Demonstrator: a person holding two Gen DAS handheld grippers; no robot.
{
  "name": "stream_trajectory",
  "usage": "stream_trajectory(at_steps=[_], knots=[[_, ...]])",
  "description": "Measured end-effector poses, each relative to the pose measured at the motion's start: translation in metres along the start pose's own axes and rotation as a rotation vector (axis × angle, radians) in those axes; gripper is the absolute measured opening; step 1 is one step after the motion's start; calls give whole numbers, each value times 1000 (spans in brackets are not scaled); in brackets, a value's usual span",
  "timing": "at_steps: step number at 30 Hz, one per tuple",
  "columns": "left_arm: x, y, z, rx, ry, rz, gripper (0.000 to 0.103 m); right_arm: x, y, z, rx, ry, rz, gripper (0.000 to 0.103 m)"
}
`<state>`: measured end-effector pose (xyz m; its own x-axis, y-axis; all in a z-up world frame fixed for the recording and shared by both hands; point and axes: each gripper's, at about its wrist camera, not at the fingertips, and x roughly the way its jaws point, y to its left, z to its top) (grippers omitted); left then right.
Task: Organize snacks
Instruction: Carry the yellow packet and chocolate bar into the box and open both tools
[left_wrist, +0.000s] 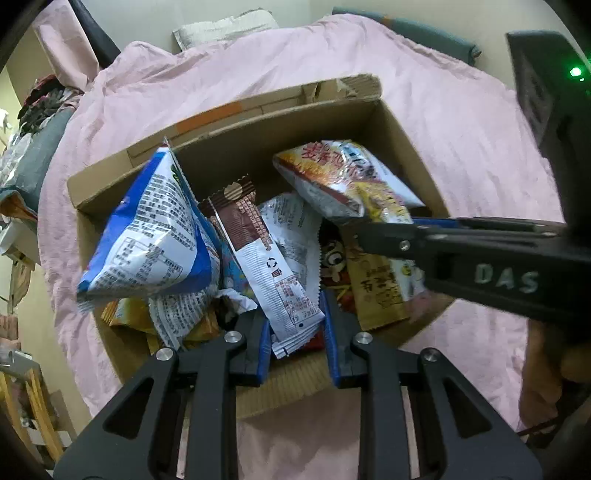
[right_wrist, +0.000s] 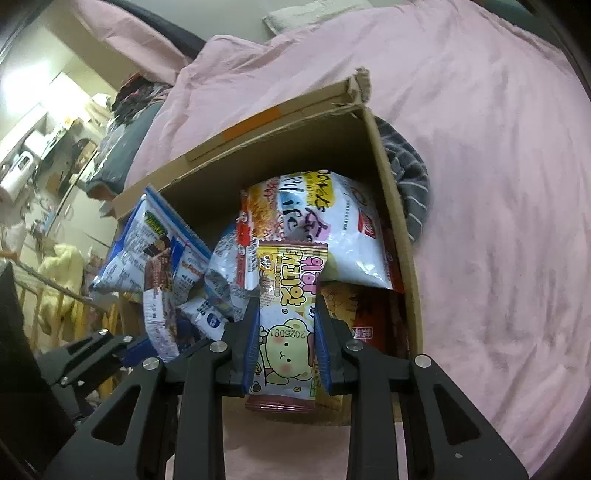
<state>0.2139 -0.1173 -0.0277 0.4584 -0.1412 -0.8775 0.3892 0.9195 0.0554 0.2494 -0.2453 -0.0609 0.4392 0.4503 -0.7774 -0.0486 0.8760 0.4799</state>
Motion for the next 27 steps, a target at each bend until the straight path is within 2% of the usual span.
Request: stream_trajectory(at_steps=[6, 15, 19, 20, 21, 23, 24, 27], knots=[[13, 4, 3, -18, 22, 5, 21, 3, -8, 2, 46, 11, 15, 28], [12, 3, -1, -31, 32, -11, 22, -2, -15, 3, 81, 11, 54, 31], [6, 4, -1, -42, 32, -7, 27, -7, -14, 3, 83, 9, 68, 33], [3, 4, 0, -45, 27, 4, 39, -8, -16, 4, 97, 6, 77, 39], [1, 4, 0, -49, 18, 24, 54, -10, -16, 4, 104, 3, 82, 52], [-8, 5, 0, -53, -13, 45, 67, -17, -19, 6, 122, -21, 105, 69], [-11, 4, 1, -52, -20, 48, 73, -21, -21, 7, 130, -33, 116, 75], [-17, 6, 2, -51, -25, 55, 75, -27, -22, 9, 156, -50, 142, 84]])
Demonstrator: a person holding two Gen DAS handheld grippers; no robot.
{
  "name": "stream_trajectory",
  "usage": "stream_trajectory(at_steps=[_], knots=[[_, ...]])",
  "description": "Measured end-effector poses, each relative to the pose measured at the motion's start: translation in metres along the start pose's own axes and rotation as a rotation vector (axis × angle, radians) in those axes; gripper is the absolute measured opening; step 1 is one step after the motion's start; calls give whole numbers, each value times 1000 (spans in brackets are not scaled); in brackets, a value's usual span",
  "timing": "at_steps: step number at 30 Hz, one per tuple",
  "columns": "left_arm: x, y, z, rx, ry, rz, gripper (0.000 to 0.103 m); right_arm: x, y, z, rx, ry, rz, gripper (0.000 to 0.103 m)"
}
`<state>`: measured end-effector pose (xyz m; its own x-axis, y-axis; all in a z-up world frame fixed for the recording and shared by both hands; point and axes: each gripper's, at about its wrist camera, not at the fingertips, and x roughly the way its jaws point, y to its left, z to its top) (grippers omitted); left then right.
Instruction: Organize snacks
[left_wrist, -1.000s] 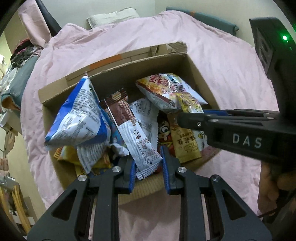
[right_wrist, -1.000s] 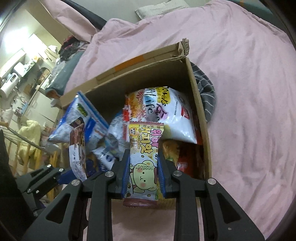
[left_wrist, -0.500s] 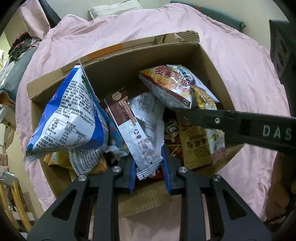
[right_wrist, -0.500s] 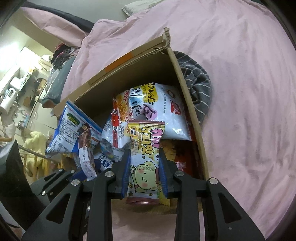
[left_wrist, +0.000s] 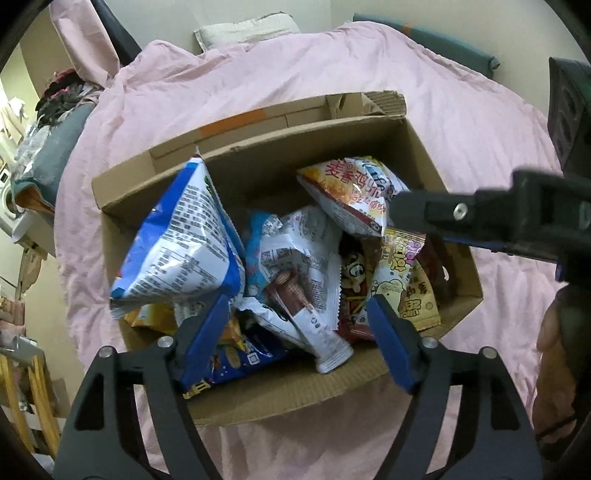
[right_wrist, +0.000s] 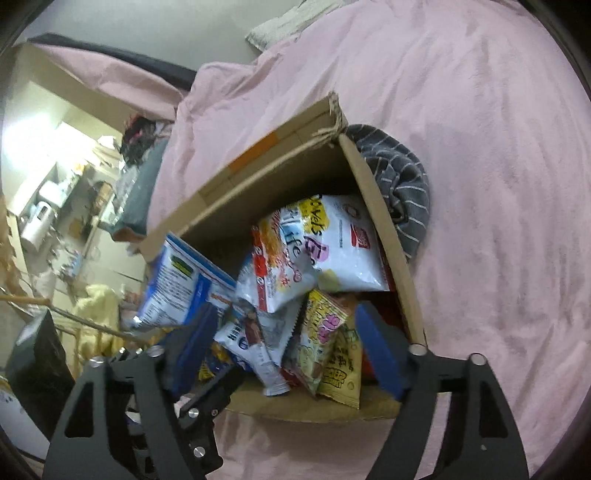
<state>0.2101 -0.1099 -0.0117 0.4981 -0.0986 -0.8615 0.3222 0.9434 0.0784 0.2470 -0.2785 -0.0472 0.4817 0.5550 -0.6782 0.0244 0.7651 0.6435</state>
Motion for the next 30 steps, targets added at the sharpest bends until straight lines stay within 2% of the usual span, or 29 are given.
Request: stream_trajectory(at_steps=[7, 13, 18, 25, 28, 30], knots=[[-10, 9, 1, -63, -3, 36, 75, -15, -2, 3, 27, -36, 10, 84], [-38, 18, -9, -155, -56, 48, 75, -42, 12, 2, -42, -131, -27, 85], [-69, 30, -27, -217, -137, 61, 75, -70, 25, -11, -95, -199, -57, 97], [-107, 56, -60, -303, -192, 90, 75, -105, 44, -42, -191, -274, -84, 103], [-120, 64, -76, -322, -219, 114, 86, -116, 44, -62, -205, -289, -100, 103], [-128, 67, -89, -334, -236, 125, 89, -121, 39, -73, -184, -285, -93, 103]])
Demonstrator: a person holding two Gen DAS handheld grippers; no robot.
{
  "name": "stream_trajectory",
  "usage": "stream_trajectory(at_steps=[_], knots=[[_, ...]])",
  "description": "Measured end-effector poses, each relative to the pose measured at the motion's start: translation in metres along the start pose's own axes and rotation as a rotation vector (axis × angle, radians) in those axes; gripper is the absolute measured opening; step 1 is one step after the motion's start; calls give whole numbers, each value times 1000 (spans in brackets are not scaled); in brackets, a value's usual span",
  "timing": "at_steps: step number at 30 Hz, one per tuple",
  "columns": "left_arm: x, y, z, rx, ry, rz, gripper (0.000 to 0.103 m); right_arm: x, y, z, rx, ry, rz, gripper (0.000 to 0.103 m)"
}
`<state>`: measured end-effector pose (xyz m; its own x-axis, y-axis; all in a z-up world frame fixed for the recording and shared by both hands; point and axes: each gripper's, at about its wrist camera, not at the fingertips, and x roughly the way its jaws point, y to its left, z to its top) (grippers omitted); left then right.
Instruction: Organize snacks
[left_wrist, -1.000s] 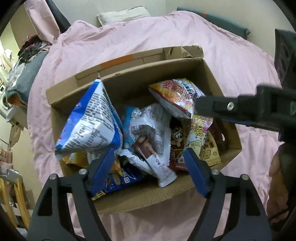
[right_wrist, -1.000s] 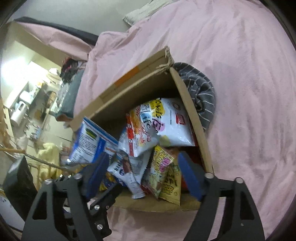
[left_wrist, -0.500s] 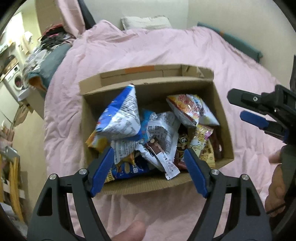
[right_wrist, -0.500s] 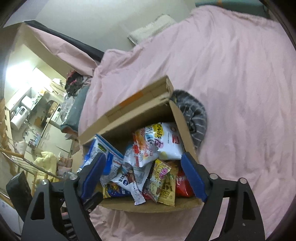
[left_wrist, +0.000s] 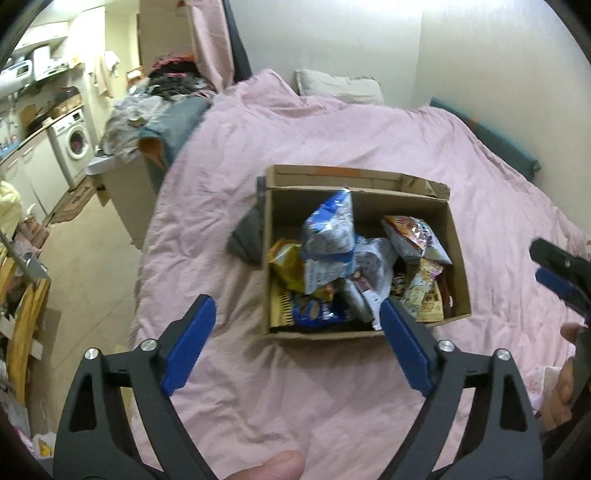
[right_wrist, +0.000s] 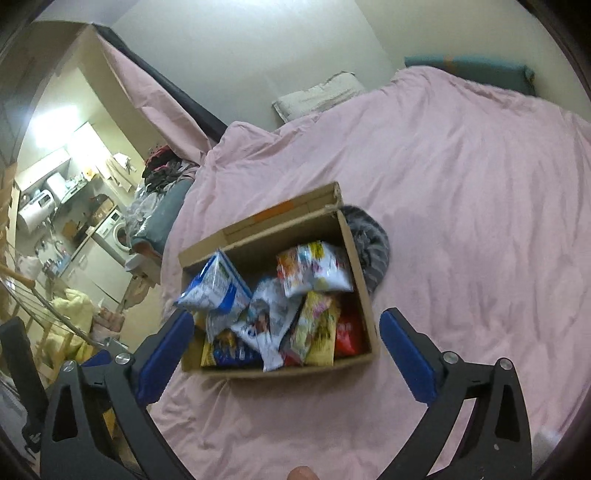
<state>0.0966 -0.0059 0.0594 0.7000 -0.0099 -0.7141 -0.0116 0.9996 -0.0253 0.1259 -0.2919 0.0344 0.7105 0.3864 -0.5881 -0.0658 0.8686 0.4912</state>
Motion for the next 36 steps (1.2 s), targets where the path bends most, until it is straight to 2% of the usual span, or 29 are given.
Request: stream_trajectory(at_steps=[5, 8, 11, 16, 23, 36], knots=[[-15, 18, -25, -58, 10, -17, 89, -16, 2, -23, -16, 0, -19, 103], [-24, 25, -34, -77, -11, -13, 90, -24, 7, -35, -46, -9, -37, 103], [-29, 29, -43, -81, -40, 1, 103, -26, 12, -47, -77, -5, -51, 103], [-29, 30, -54, -60, -79, 22, 103, -24, 22, -63, -123, -14, -79, 103], [-21, 34, -56, -97, -69, 40, 103, -15, 35, -71, -207, -41, -153, 103], [-16, 27, -62, -74, -44, 40, 103, 2, 43, -80, -258, -10, -183, 103]])
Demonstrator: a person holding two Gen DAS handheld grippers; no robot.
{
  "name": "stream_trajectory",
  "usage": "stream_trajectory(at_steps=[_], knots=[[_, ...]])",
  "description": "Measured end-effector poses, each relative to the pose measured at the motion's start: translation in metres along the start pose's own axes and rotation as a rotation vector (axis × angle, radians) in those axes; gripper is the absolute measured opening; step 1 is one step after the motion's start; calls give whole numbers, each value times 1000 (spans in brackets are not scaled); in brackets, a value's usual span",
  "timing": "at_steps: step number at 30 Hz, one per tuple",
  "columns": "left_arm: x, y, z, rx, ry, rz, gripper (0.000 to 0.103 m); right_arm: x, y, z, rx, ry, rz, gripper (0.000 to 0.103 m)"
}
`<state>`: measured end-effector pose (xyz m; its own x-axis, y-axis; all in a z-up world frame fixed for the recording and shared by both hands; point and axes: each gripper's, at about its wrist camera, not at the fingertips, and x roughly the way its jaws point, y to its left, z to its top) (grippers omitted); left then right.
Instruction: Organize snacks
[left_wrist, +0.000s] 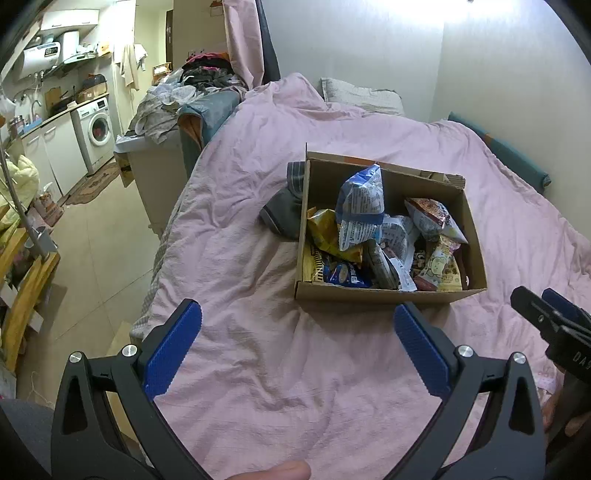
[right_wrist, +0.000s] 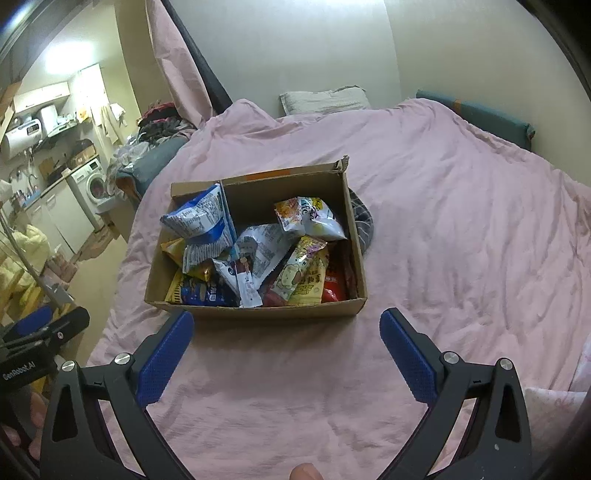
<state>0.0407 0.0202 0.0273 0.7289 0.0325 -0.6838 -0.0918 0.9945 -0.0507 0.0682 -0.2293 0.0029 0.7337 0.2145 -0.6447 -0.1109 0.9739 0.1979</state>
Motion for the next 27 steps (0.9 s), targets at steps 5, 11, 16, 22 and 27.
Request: stream_trajectory(at_steps=[5, 11, 16, 22, 27], knots=[[0, -1, 0, 0, -1, 1, 103, 1, 2, -1, -10, 5, -7, 103], [0, -1, 0, 1, -1, 1, 103, 2, 2, -1, -10, 7, -9, 103], [0, 0, 0, -1, -1, -1, 103, 2, 2, -1, -11, 7, -11, 103], [0, -1, 0, 0, 1, 2, 103, 3, 0, -2, -4, 10, -17, 103], [1, 0, -2, 0, 1, 7, 103, 2, -2, -3, -3, 8, -18, 103]])
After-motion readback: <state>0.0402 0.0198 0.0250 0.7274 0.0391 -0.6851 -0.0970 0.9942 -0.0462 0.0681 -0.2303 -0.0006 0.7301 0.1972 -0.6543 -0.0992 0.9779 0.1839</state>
